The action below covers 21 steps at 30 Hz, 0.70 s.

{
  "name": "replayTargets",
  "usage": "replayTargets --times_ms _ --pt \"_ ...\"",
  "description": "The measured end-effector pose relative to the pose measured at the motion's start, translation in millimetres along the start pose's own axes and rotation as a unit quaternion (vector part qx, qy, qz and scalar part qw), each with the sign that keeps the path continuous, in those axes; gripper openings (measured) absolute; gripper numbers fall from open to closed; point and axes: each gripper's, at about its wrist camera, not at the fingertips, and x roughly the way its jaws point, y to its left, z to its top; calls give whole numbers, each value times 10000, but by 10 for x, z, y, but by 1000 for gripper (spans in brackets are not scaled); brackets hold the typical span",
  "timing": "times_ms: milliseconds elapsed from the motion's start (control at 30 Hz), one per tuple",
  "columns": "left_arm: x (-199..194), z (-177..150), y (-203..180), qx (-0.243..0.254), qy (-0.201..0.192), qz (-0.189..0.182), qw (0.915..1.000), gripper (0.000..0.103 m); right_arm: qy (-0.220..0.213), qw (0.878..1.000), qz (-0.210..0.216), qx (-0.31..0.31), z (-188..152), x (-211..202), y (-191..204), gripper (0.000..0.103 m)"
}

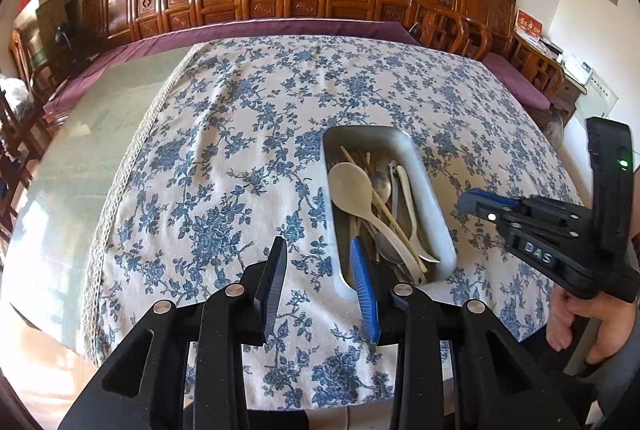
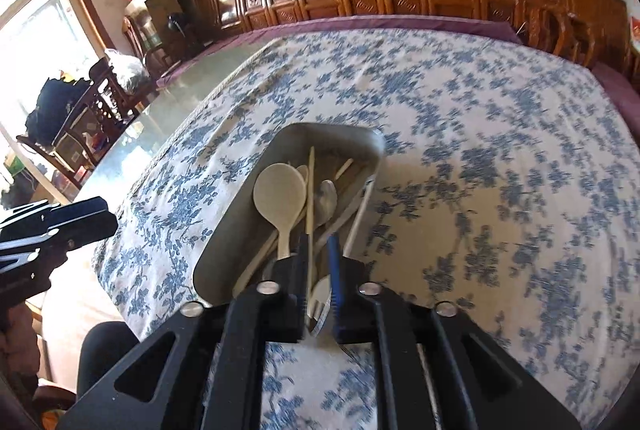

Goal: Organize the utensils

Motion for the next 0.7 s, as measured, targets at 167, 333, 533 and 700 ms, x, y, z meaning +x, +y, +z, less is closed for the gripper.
replayTargets --times_ms 167,333,533,700 --pt "-211 -32 -197 112 -225 101 9996 74 -389 9983 -429 -51 -117 -459 -74 67" --pt "-395 -103 -354 145 -389 143 9990 93 -748 9947 -696 90 -253 -912 -192 100" --pt "-546 -261 -558 169 -414 185 9988 95 -887 9912 -975 120 -460 -1292 -279 100" --pt "-734 -396 -708 157 -628 193 9977 95 -1204 9851 -1217 157 -646 -1713 -267 100"
